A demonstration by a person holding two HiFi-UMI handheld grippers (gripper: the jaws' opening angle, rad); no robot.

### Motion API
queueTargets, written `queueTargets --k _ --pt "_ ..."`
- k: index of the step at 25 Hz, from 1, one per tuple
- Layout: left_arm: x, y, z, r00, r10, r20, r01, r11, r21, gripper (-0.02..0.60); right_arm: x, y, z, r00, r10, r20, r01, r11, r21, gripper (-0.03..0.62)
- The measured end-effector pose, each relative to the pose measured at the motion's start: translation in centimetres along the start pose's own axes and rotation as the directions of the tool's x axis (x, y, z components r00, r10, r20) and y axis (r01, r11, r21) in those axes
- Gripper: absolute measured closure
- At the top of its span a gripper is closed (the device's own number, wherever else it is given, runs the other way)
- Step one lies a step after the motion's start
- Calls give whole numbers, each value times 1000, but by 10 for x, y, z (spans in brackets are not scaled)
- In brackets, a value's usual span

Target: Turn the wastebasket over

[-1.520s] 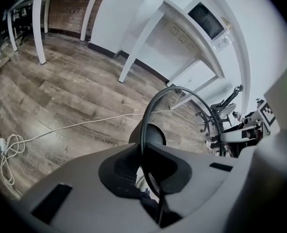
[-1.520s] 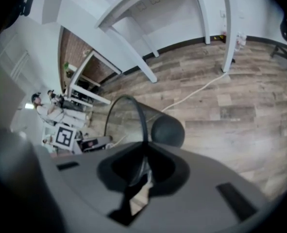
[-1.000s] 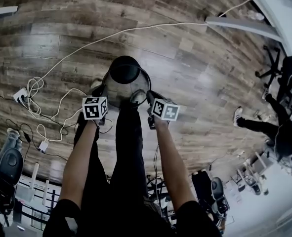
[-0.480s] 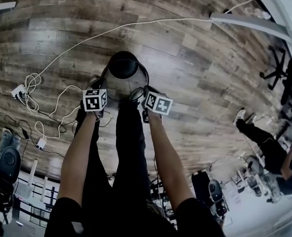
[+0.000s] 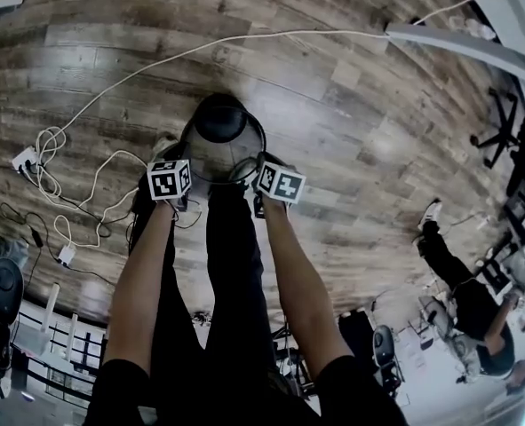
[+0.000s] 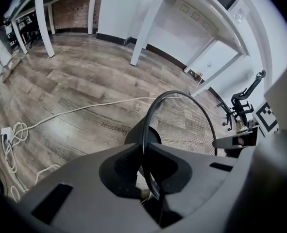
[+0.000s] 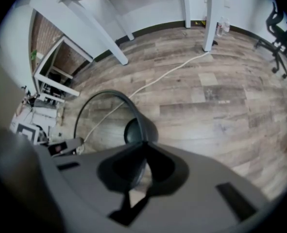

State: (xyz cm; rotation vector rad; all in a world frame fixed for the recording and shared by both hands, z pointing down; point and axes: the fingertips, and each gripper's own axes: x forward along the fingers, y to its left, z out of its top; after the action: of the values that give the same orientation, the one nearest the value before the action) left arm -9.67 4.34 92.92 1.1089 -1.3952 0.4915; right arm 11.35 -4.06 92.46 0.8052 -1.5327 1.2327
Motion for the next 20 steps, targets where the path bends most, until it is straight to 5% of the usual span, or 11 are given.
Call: queueTargets --k 13,20 --pt "36 20 -18 1000 0 7 0 997 -83 531 35 -7 -3 1000 -12 -6 11 1000 -28 543" --pt "47 24 -20 1000 0 2 0 998 -67 531 43 -9 -5 1000 -17 -10 17 999 -28 543"
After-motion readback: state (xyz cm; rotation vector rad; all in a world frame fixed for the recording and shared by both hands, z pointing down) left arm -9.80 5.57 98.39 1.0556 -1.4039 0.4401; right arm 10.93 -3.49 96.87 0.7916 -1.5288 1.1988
